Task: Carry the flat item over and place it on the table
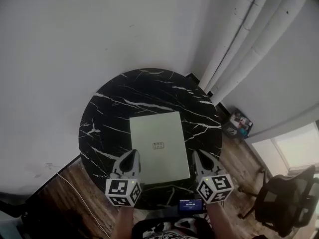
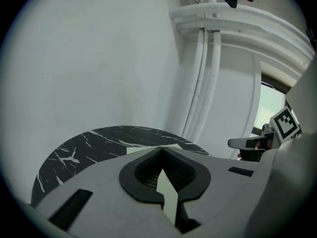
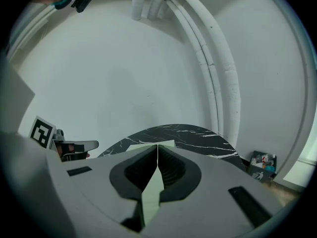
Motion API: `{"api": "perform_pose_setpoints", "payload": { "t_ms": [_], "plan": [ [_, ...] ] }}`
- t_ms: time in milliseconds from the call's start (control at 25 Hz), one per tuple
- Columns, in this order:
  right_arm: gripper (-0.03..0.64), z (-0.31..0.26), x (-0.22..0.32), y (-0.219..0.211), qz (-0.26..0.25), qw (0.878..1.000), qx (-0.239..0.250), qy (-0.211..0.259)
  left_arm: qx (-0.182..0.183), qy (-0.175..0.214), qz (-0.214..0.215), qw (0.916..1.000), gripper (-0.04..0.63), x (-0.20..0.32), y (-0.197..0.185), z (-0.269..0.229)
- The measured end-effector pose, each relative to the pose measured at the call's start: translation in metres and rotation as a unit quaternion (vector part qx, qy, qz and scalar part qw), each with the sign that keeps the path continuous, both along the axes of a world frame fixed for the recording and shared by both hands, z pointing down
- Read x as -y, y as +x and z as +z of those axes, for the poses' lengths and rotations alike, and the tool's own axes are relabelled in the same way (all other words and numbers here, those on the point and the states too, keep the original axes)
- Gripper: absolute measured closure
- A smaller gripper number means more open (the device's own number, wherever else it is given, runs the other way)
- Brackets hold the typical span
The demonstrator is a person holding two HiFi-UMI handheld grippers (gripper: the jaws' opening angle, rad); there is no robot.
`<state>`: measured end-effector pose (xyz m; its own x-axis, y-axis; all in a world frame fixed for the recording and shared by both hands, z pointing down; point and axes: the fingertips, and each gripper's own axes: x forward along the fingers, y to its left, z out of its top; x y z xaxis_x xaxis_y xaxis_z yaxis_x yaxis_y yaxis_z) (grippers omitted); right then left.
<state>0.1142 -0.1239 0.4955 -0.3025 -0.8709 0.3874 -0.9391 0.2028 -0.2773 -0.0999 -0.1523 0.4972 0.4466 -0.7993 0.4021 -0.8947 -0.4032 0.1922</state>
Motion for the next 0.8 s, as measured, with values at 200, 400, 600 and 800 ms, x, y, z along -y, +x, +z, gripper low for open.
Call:
{"api": "perform_pose_setpoints", "payload": {
  "t_ms": [200, 400, 600, 800],
  "plan": [
    [0.597, -0.021, -0.020, -0.011, -0.004, 1.000, 0.000, 0.021, -0.034, 0.021, -0.005, 0.9992, 0.581, -0.014, 0.000, -0.028],
    [0.597, -0.043, -0.033, -0.010, -0.001, 0.999, -0.006, 0.046, -0.034, 0.051, -0.009, 0.9981, 0.581, -0.027, -0.006, -0.054],
    [0.598, -0.063, -0.047, -0.012, -0.001, 0.998, -0.006, 0.070, -0.045, 0.072, -0.010, 0.9963, 0.581, -0.038, -0.012, -0.076],
    [0.598, -0.080, -0.057, -0.007, 0.006, 0.996, -0.013, 0.089, -0.052, 0.094, -0.003, 0.9942, 0.581, -0.045, -0.011, -0.094]
  ]
}}
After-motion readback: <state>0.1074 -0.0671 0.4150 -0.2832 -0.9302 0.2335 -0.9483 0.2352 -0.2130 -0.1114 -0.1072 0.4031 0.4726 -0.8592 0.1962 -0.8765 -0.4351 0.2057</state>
